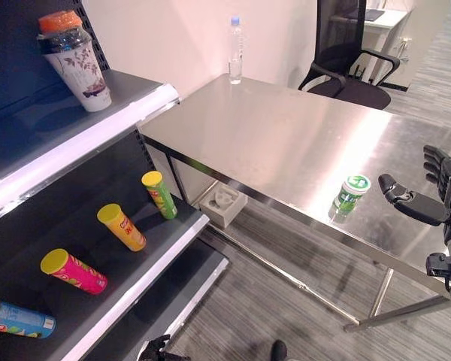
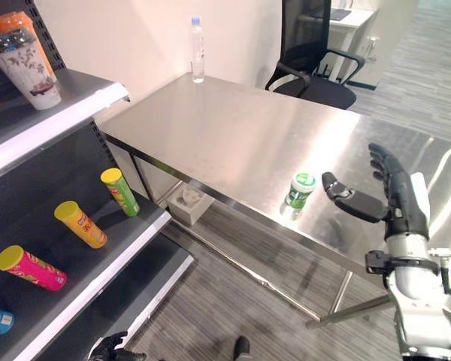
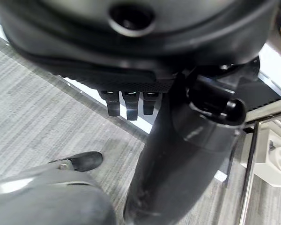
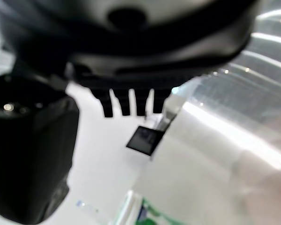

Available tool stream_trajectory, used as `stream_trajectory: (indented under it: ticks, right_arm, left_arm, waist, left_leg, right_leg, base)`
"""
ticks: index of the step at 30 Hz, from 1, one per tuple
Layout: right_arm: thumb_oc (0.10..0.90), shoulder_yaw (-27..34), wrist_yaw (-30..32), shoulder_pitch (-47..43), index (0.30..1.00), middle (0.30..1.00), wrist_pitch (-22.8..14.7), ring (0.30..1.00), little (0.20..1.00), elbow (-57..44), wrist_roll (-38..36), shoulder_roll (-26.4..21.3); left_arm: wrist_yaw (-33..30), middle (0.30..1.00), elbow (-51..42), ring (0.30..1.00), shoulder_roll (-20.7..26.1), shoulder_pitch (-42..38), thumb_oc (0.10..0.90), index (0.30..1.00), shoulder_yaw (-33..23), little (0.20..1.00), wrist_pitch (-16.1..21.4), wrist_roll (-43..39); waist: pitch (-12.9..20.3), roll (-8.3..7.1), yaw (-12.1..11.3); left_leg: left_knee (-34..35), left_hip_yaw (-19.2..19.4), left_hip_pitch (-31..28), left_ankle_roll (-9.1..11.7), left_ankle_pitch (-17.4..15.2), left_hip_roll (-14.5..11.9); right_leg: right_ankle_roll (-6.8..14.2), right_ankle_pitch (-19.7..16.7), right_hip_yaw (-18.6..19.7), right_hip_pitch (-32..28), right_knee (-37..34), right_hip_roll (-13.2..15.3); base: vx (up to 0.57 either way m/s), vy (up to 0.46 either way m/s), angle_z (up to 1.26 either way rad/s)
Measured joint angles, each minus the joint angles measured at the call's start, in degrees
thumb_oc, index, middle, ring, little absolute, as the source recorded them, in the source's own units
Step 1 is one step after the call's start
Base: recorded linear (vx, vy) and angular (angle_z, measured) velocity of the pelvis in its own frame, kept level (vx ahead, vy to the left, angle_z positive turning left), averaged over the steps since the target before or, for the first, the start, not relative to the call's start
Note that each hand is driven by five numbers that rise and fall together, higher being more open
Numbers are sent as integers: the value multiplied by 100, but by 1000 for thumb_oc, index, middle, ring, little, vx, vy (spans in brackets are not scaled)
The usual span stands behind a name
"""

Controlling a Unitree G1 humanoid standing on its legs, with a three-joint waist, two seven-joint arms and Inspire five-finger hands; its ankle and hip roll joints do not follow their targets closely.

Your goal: Put the goods on the table back onto the shelves and tidy them up.

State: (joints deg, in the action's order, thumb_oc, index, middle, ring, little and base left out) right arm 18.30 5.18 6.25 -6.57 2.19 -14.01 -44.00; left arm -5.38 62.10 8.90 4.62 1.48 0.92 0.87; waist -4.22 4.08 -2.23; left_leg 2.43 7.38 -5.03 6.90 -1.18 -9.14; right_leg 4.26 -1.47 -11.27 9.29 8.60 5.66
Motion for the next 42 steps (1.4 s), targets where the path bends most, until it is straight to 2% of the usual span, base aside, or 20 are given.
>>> stream_trajectory:
  ticks: [9,18,34,42]
  right_arm:
    - [800,-290,-143,0,900,900,110,900,900,326,274,-27]
    - [800,-549,-145,0,900,900,237,900,900,655,876,-260]
    - [800,-627,-117,-49,900,900,244,900,900,660,1095,-258]
    - [800,-735,-95,-296,900,900,245,900,900,661,1262,-258]
  left_arm:
    - [0,900,39,900,98,-16,800,900,-2,900,2,148]
    - [-6,900,52,900,98,9,800,900,-1,900,2,147]
    - [-36,900,48,900,104,-44,800,900,-2,900,5,137]
    - [-44,900,21,900,116,-86,800,900,-50,900,16,96]
  waist:
    - [15,-97,-14]
    - [-6,-134,-41]
    - [-96,-233,-180]
    - [-235,-269,-246]
  left_leg:
    - [39,-1,-22,-3,0,75]
    - [65,-5,57,-1,2,96]
    - [185,-26,7,10,8,142]
    - [190,-54,2,37,24,148]
  right_leg:
    - [169,-166,-81,-257,-439,64]
    - [187,-306,-110,-297,-723,58]
    - [258,-569,-239,-662,-1386,47]
    - [251,-573,-285,-701,-1386,57]
  base:
    - [16,13,5]
    - [0,0,0]
    - [7,-2,2]
    - [11,-5,4]
